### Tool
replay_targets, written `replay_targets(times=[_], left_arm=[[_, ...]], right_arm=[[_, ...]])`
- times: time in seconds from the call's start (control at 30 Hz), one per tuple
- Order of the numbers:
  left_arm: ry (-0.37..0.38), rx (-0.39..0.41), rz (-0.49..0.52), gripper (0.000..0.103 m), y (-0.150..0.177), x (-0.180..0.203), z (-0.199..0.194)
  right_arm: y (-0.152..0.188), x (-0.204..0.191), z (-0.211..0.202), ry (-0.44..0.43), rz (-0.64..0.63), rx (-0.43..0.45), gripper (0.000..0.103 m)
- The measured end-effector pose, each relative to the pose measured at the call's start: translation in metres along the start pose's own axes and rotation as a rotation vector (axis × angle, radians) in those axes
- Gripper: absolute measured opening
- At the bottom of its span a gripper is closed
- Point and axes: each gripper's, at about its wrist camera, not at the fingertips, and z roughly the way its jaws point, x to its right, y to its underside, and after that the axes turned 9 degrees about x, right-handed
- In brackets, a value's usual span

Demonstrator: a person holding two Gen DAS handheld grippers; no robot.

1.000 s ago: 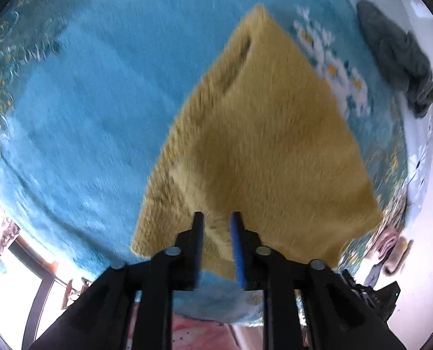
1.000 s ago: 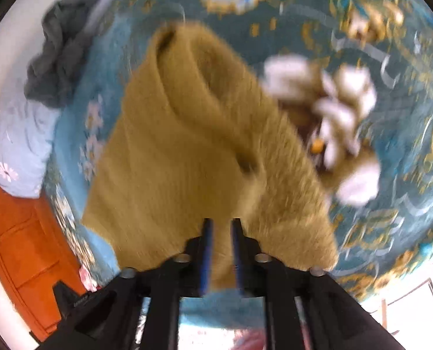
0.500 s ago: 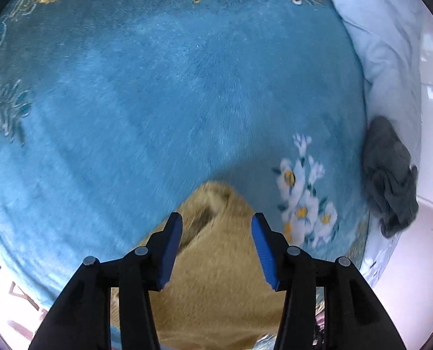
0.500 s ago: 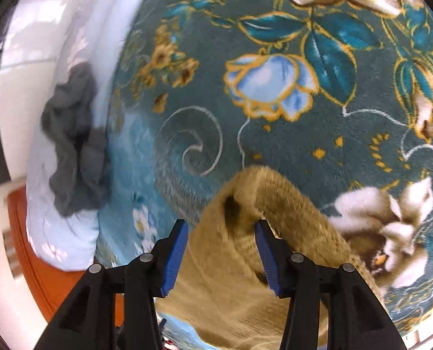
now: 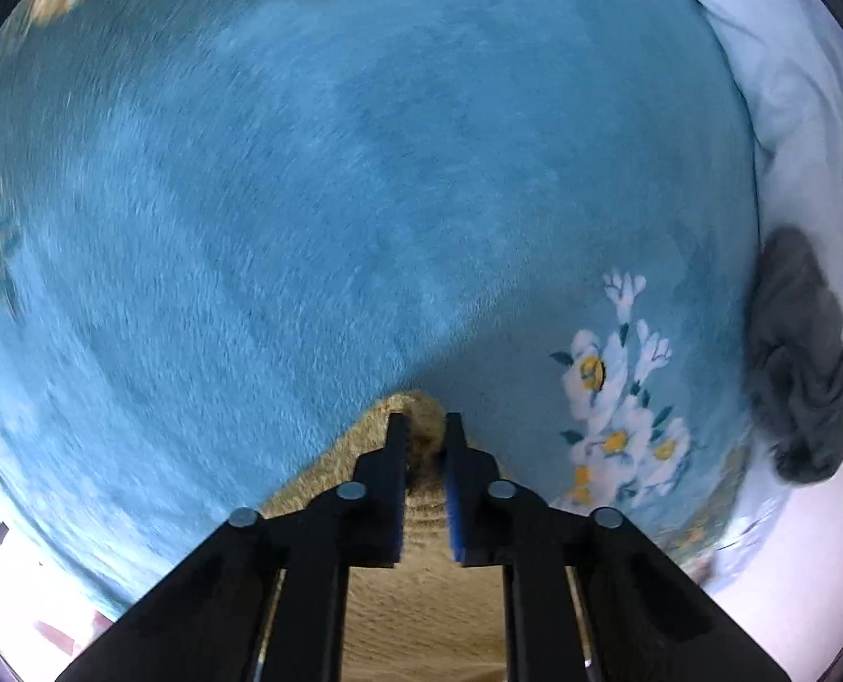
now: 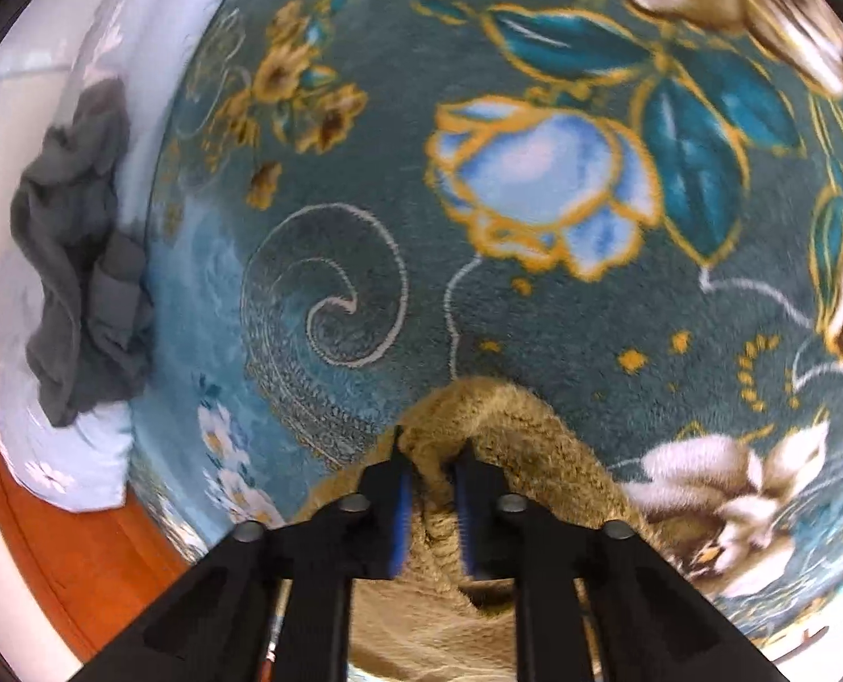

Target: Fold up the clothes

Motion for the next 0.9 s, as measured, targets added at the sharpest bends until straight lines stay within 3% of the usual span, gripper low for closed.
replay_targets(times=[0.07, 0.2, 0.37, 0.43, 0.47, 0.6, 0.77, 0.9], left_arm=[[0.025, 0.04, 0.031, 0.008, -0.002, 0.013, -0.008], [0.171, 0.138, 0.039, 0.009, -0.018, 0.04, -0.034], [0.185, 0.103, 0.054, 0.02, -0.024, 0.058, -0.031], [0.188, 0.11, 0.017, 0.04, -0.019, 0.049, -0.032], [0.188, 0.115, -0.003, 0.042, -0.016, 0.043, -0.033], [0.166, 0.129, -0.049, 0.042, 0.011, 0.012, -0.024], [0.055, 0.026, -0.048, 0.043, 0.068, -0.018, 0.006], [0.032, -0.031, -0.022, 0.046, 0.089, -0.012, 0.031]], right_arm=[[-0.005, -0.009, -0.01, -0.053, 0.001, 0.036, 0.009], [-0.022, -0.031, -0.039, -0.281, 0.01, 0.152, 0.009], [-0.04, -0.047, -0.034, -0.237, 0.0, 0.142, 0.018], [-0.038, -0.042, -0.034, -0.23, 0.015, 0.158, 0.041], [-0.036, -0.037, -0.038, -0.228, 0.019, 0.177, 0.054], [-0.008, -0.011, -0.039, -0.187, -0.01, 0.152, 0.055], [0.049, 0.022, -0.006, -0.112, 0.003, 0.011, 0.055], [0.073, 0.025, 0.02, -0.056, -0.013, -0.036, 0.049]])
